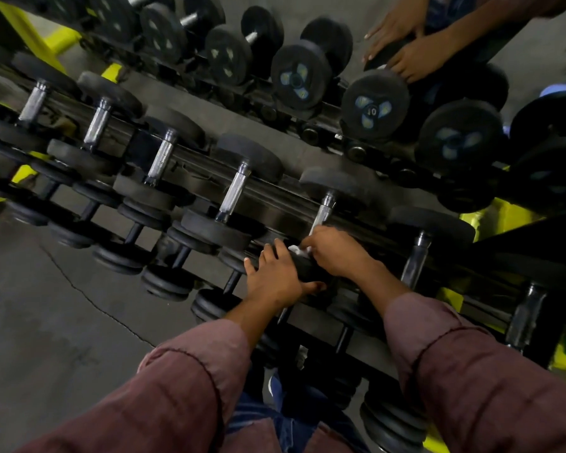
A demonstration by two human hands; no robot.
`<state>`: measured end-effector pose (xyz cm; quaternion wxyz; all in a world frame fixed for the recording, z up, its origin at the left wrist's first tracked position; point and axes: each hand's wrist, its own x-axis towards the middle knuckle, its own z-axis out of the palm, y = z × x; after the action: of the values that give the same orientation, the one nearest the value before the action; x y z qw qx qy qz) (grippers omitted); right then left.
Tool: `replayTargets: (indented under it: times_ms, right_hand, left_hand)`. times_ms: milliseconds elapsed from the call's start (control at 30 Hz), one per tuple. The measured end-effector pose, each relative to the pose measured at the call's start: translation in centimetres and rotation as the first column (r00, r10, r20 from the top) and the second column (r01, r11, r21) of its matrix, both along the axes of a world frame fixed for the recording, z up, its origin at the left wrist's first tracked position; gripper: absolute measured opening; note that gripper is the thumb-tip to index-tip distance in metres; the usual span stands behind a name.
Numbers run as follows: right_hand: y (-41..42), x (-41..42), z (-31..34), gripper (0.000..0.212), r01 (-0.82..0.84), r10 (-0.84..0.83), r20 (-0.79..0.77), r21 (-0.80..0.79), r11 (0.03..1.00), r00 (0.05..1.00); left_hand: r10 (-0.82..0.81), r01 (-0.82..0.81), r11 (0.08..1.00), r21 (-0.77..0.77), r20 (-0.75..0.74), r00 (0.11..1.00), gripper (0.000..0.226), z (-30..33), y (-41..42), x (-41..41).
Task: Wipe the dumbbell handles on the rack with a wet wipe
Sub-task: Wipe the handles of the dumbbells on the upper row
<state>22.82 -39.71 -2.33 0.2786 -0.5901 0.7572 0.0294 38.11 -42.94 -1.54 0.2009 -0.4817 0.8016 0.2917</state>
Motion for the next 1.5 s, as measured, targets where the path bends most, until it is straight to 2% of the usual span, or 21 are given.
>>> replayTargets:
  times_ms: [100,200,267,400,467,533,633,767,867,933,1000,1067,1133,1200,1367,1433,1500]
  right_hand:
    - [-0.5,-0.6,0.4,0.019,0.072,-0.072,0.010,-0.013,0.997,0.997]
    - [-0.5,-1.0,0.4,0.026,0.183,-0.184,0.006,-0.148,0.972,0.983]
    - [-0.4,-1.2,0.3,0.032,0.185,-0.198,-0.037,-0.215,0.959,0.980]
    - [-0.3,-1.0,0.4,0.037,-0.011,-0.004,-0.099,-0.150,0.989,0.995]
    - [-0.1,-0.7,0.7,0.029,-0.147,0.139,-0.083,-0.097,0.984,0.987]
    - [0.1,-0.6,0.7,0.025,-0.216,0.210,-0.079,-0.074,0.974,0.975]
    - [-0.2,-0.6,0.8,0.022,-0.151,0.142,-0.093,-0.101,0.983,0.986]
    - [-0.6,-0.9,0.8,0.030,-0.001,-0.037,-0.214,-0.176,0.984,0.976]
    - [-0.5,-1.1,0.9,0.028,0.092,-0.163,-0.289,-0.245,0.965,0.943]
    - [-0.3,-1.0,0.6,0.032,0.077,-0.150,-0.285,-0.254,0.964,0.947]
    - [-0.1,-0.9,0.2,0.040,-0.003,-0.055,-0.248,-0.225,0.974,0.967]
    - [0.3,-0.7,-0.1,0.037,-0.090,0.043,-0.226,-0.205,0.975,0.973]
    - [0.4,-0.5,-0.4,0.034,-0.108,0.059,-0.235,-0.205,0.973,0.970]
    - [0.3,-0.6,-0.4,0.036,-0.091,0.025,-0.282,-0.223,0.971,0.959]
    - [-0.7,-1.2,0.2,0.040,0.078,-0.204,-0.332,-0.357,0.931,0.921]
    - [-0.6,-0.9,-0.4,0.046,0.109,-0.237,-0.312,-0.375,0.920,0.920]
    - [-0.1,-0.4,-0.9,0.056,0.176,-0.279,-0.229,-0.388,0.905,0.933]
  left_hand:
    - [-0.008,0.008,1.000,-0.008,0.003,1.000,0.139,-0.1,-0.1,0.0]
    - [-0.012,0.012,1.000,0.002,0.013,1.000,0.138,-0.1,-0.1,0.0]
    - [-0.013,0.013,1.000,0.005,0.015,1.000,0.138,-0.1,-0.1,0.1]
    - [-0.016,0.016,1.000,0.013,0.015,1.000,0.138,0.0,-0.1,0.1]
    - [-0.014,0.014,1.000,0.011,0.012,1.000,0.138,0.1,-0.2,0.1]
    - [-0.017,0.017,1.000,0.009,0.011,1.000,0.138,0.2,-0.2,0.0]
    - [-0.011,0.011,1.000,0.011,0.008,1.000,0.139,0.2,-0.2,0.0]
    - [-0.013,0.013,1.000,0.017,0.007,1.000,0.139,0.1,-0.2,0.1]
    - [-0.006,0.006,1.000,0.014,0.009,1.000,0.139,0.1,-0.2,0.0]
    - [-0.002,0.002,1.000,0.012,0.007,1.000,0.139,0.0,-0.1,0.0]
    - [0.001,-0.001,1.000,0.016,0.001,1.000,0.138,-0.1,-0.1,0.1]
    - [-0.001,0.001,1.000,0.013,-0.002,1.000,0.138,-0.1,-0.1,0.2]
    - [-0.004,0.004,1.000,0.010,-0.005,1.000,0.138,0.0,-0.1,0.2]
    - [-0.005,0.005,1.000,0.013,-0.009,1.000,0.138,0.0,-0.1,0.1]
    - [-0.001,0.001,1.000,0.008,0.012,1.000,0.140,0.1,-0.1,0.0]
    - [-0.003,0.003,1.000,0.012,0.015,1.000,0.140,0.2,-0.1,0.1]
    - [-0.003,0.003,1.000,0.011,0.014,1.000,0.139,0.2,0.0,0.1]
